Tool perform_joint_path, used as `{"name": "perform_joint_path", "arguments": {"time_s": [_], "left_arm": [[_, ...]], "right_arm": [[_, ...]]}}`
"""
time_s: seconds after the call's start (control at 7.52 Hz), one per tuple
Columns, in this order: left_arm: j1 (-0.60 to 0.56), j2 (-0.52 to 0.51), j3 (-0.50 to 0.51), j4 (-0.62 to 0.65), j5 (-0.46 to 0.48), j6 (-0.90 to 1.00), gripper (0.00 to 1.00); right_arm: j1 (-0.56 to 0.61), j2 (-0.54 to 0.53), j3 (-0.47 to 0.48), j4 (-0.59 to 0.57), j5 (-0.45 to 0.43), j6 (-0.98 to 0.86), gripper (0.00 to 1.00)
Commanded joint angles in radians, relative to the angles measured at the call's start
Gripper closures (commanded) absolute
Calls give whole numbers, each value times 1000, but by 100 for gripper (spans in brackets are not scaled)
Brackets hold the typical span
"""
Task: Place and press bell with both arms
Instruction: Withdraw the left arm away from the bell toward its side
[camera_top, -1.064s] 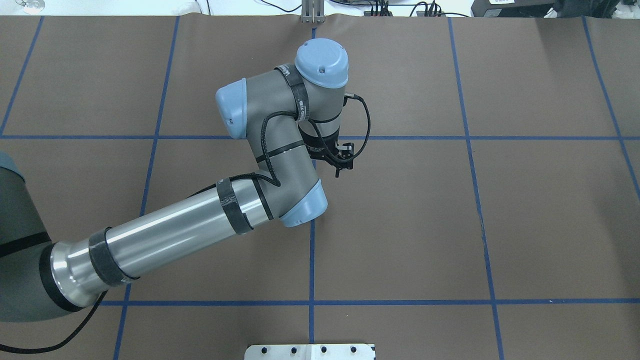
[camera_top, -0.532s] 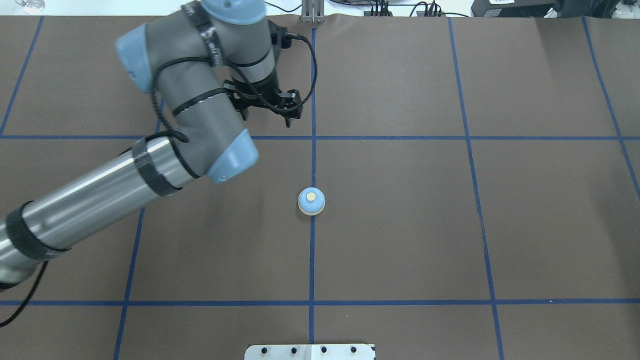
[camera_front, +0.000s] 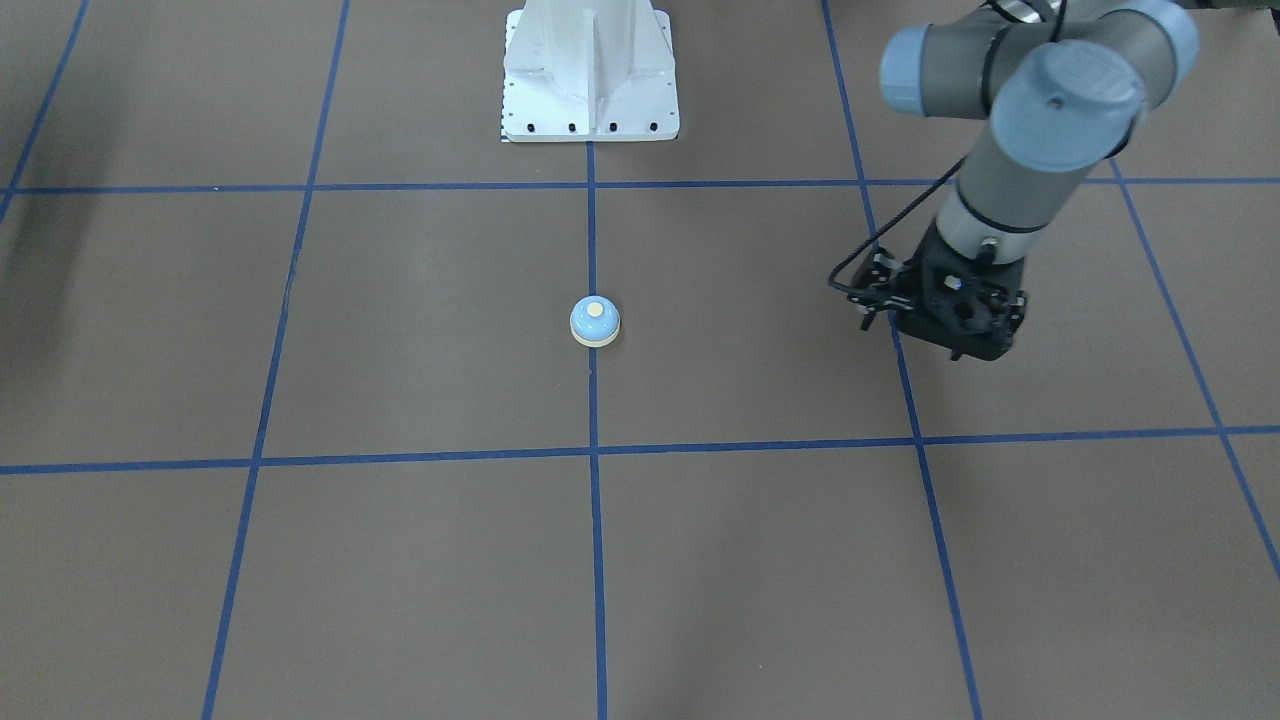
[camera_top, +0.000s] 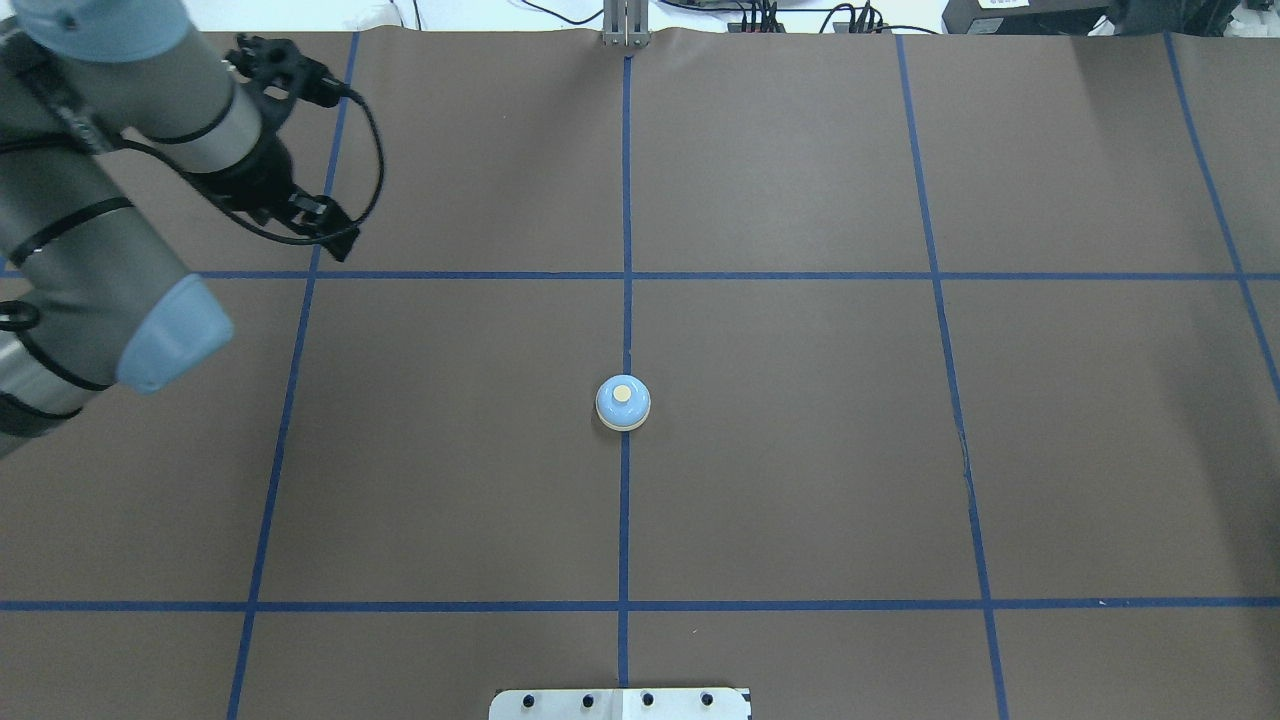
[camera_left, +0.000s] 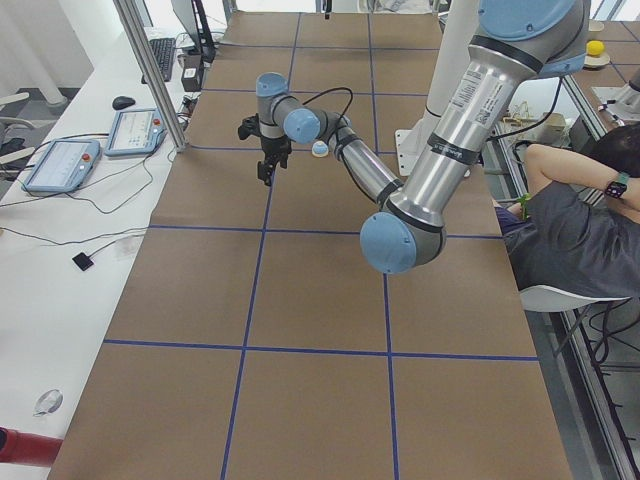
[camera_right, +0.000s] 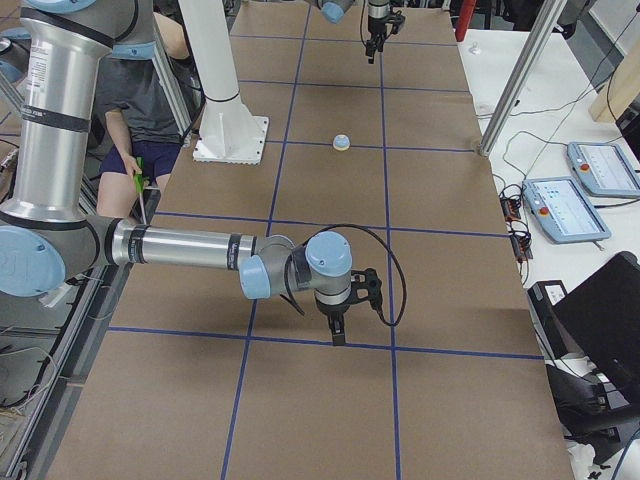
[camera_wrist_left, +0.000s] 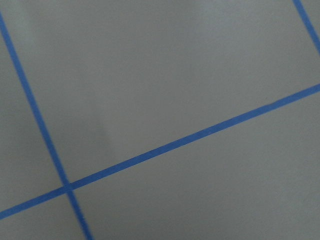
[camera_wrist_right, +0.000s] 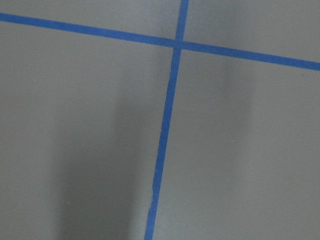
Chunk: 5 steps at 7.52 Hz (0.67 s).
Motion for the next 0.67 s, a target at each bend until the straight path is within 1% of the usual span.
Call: {"name": "perform_joint_path", "arguments": {"time_s": [0.0, 0.13, 0.4, 0.53], "left_arm": [[-140, 173, -38, -5, -1, 306, 0], [-234, 235, -36, -12, -3, 434, 0], [-372, 338, -17, -9, -4, 460, 0], [-388, 394, 22, -16, -10, 476, 0]], "right_arm": [[-2, 52, 33, -5, 12, 7, 0], [-6, 81, 43, -9, 31, 7, 0], [-20, 104, 100, -2, 95, 6, 0], [-21, 130, 121, 1, 152, 7, 0]]}}
